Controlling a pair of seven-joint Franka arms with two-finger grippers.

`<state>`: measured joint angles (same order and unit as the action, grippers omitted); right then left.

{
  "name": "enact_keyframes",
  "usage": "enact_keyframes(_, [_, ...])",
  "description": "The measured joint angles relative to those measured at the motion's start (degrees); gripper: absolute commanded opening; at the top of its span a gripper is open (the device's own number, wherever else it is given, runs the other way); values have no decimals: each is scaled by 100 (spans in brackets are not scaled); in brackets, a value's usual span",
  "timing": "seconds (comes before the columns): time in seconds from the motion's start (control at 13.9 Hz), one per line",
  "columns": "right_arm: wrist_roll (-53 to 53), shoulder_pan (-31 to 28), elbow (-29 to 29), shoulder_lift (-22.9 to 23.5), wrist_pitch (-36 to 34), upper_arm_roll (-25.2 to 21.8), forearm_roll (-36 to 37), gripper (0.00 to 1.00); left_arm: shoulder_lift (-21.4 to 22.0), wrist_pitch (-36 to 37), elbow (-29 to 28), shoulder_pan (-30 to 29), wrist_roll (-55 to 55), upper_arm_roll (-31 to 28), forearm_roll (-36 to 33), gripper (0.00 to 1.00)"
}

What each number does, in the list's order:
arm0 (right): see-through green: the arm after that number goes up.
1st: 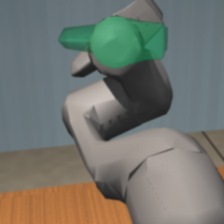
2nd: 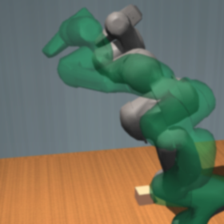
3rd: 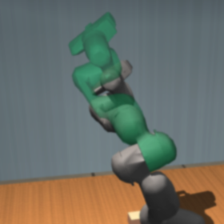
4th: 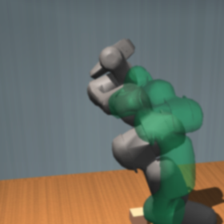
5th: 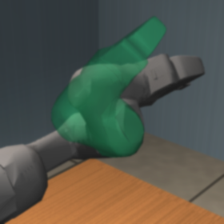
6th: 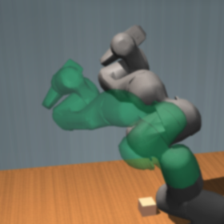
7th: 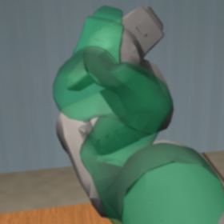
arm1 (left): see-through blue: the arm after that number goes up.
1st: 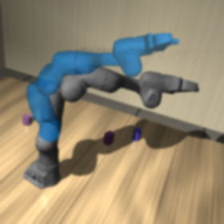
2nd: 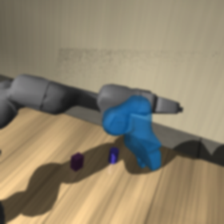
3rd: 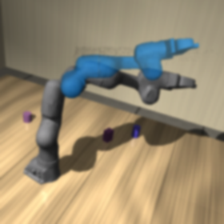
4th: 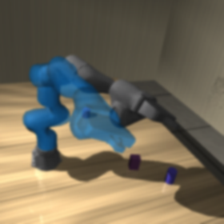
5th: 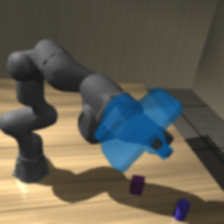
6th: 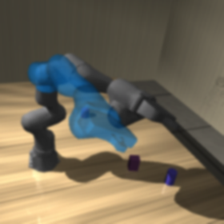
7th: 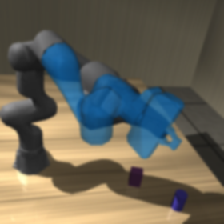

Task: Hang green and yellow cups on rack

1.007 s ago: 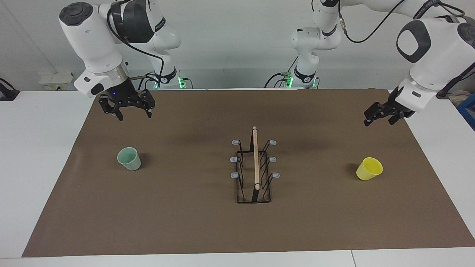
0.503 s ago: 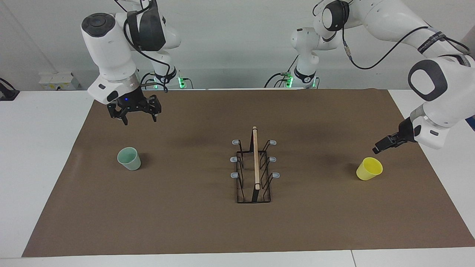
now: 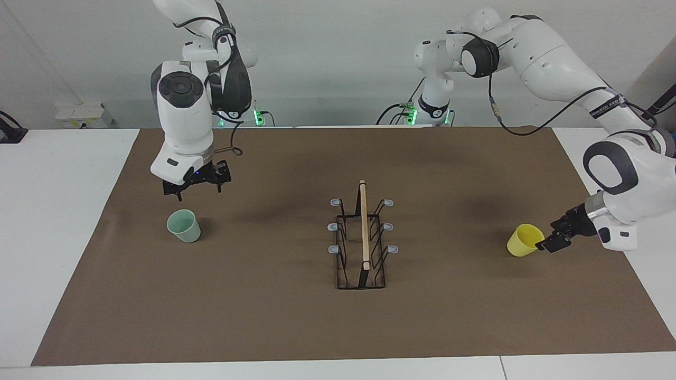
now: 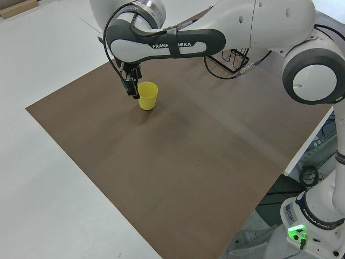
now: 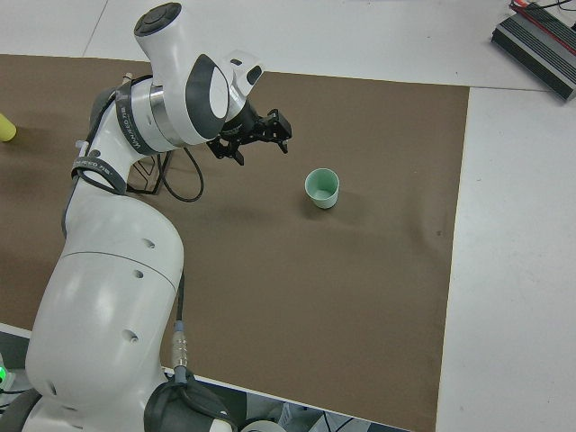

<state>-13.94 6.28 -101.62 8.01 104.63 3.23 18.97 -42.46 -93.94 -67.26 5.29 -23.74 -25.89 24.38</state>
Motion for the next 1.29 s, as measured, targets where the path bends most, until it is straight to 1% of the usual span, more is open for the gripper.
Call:
enact_keyframes(0.14, [-525,176,-60,19,-1,4,510,100,-284,-162,181,-77,-715,-13,290,100])
enact_keyframes(0.29, [-1311,292,-141,46,-8,5,774,100,-481,-267,314,-189,-1452,-30,755,100])
enact_keyframes(0.43, [-2139,306,-252,72,-45,3,1117,100,-529,-270,294,-307,-2122,-57,1216,100])
enact_keyframes(0.58, [-2598,396,-400,119,-47,4,1617,100,-513,-256,100,-394,-2498,-230,1714,100])
enact_keyframes(0.79, [-2677,708,-612,409,-15,9,2136,100,-370,-246,-344,-487,-2712,-377,2131,100])
enact_keyframes(0.93, [-2677,806,-672,741,34,10,2562,100,-211,-242,-735,-486,-2843,-392,2459,100])
enact_keyframes(1.15, [-2589,837,-674,1281,317,9,3024,100,125,-369,-1616,-439,-2930,-392,3192,100])
enact_keyframes(1.29, [-2546,837,-669,1494,572,8,3170,100,327,-527,-2153,-414,-2929,-392,3708,100])
